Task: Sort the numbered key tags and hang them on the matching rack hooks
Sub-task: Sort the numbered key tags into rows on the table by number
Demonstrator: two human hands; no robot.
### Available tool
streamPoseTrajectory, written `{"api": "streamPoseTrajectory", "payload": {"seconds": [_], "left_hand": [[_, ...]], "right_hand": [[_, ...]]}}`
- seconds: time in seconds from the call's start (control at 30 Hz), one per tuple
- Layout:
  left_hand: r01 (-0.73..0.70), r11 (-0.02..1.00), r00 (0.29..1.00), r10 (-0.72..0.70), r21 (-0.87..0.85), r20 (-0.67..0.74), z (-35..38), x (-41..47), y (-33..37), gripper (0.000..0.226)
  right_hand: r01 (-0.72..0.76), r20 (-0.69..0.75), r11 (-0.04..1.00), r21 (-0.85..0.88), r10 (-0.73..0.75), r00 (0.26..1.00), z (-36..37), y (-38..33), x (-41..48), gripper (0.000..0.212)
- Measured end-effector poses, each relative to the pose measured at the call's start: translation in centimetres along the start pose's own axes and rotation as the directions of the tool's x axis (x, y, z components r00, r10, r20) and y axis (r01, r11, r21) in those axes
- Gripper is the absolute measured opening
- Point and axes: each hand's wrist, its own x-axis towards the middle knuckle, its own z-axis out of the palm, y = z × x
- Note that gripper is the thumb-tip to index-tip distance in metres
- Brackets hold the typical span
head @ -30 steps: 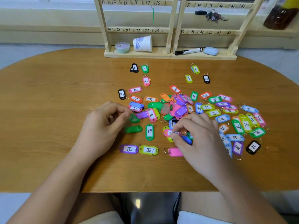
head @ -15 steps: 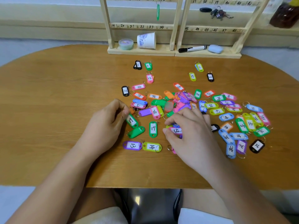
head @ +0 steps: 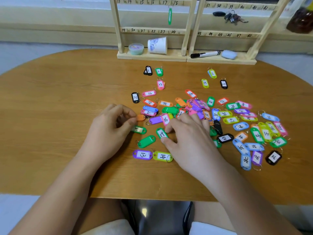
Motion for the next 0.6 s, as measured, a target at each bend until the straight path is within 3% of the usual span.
{"api": "streamPoseTrajectory", "payload": {"seconds": [0.2,0.4,0.6], "left_hand": [[-0.134,0.983,0.984,0.117,0.124,0.131,-0.3,-0.8,0.9,0.012],[-0.109,0.974,0.981,0.073,0.199,0.180,-1.3,0.5,0.0,0.021],[-0.084,0.965,0.963,0.015,0.247,0.269,-1.6,1.2,0.2,0.015]], "right_hand": [[-0.021,0.057,0.999,-0.037,0.023,0.998,-0.1,-0.6,0.4,0.018],[-0.021,0.091,1.000,-0.019,0.022,0.996,-0.5,-1.1,1.1,0.008],[-0.029,0.038,0.969,0.244,0.021,0.999,-0.8,0.0,1.8,0.013]]}}
